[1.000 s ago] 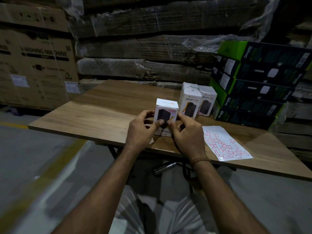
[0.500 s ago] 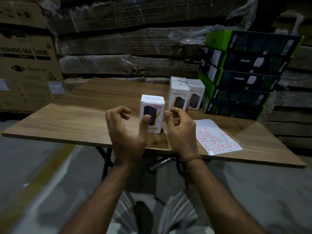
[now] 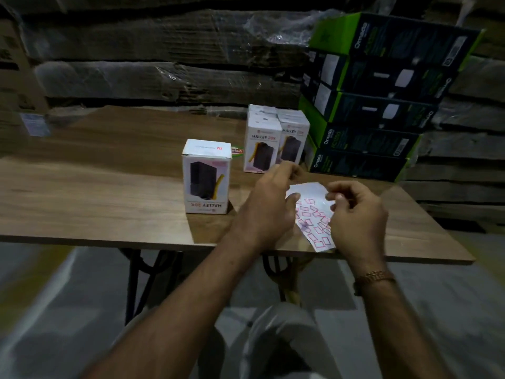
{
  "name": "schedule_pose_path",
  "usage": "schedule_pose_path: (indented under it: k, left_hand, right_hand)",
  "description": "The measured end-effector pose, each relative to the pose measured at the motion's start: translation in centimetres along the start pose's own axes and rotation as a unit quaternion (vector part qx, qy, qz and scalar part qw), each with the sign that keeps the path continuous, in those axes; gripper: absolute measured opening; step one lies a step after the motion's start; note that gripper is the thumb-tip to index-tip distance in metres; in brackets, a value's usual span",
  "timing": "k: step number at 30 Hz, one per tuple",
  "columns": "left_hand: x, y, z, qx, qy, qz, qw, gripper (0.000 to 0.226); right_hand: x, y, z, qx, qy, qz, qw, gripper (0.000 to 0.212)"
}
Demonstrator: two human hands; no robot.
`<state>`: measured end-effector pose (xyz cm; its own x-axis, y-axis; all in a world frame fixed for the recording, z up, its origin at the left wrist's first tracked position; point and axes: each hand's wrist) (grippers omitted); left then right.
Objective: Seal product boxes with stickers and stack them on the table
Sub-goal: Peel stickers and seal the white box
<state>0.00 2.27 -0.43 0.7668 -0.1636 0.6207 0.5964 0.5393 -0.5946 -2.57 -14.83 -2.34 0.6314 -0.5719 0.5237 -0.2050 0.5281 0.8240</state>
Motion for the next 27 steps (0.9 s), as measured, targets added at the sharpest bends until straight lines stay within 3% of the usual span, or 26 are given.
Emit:
schedule_pose_path:
  k: [2,7,13,19,23,27]
  left_hand:
    - [0.9,0.5,-0.8,0.025,0.063,0.039,0.997,0.049]
    - [1.6,1.1,-1.9,0.114,0.181,0.015,0.977,0.060]
    - [1.5,1.2,-1.9,0.130,0.190,0.030,0.973,0.042]
    - [1.6,1.5,-1.8,0.118,0.174,0.056,0.976,0.041]
    - [1.3,1.4,-1.9,0.119,0.171,0.092,0.974,0.061]
    - [1.3,1.5,-1.8,0.096,0.175,0.113,0.973,0.081]
  right_hand:
    - [0.4,-0.9,1.4,-0.050,0.006,0.019,0.999,0.036]
    - [2.4,-3.0,3.3,-0.113,0.035,0.018,0.993,0.031]
    - [4.2,-2.7,3.7,-0.149,0.103,0.032,0.983,0.024]
    - [3.7,-2.3,3.1,-0.151,0.124,0.090,0.977,0.020]
    - [3.3,-1.4,2.1,-0.151,0.154,0.110,0.970,0.022]
    - [3.4,-0.6,1.1,-0.171,0.238,0.152,0.944,0.030]
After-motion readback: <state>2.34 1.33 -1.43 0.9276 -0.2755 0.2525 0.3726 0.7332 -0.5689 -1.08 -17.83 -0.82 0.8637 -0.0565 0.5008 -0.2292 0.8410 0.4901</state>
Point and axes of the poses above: each hand's wrist, its own x-axis towards the middle knuckle, its own z-axis out of the back of the hand, y = z × x, and after that the axes turned 8 degrees about -y, right-handed
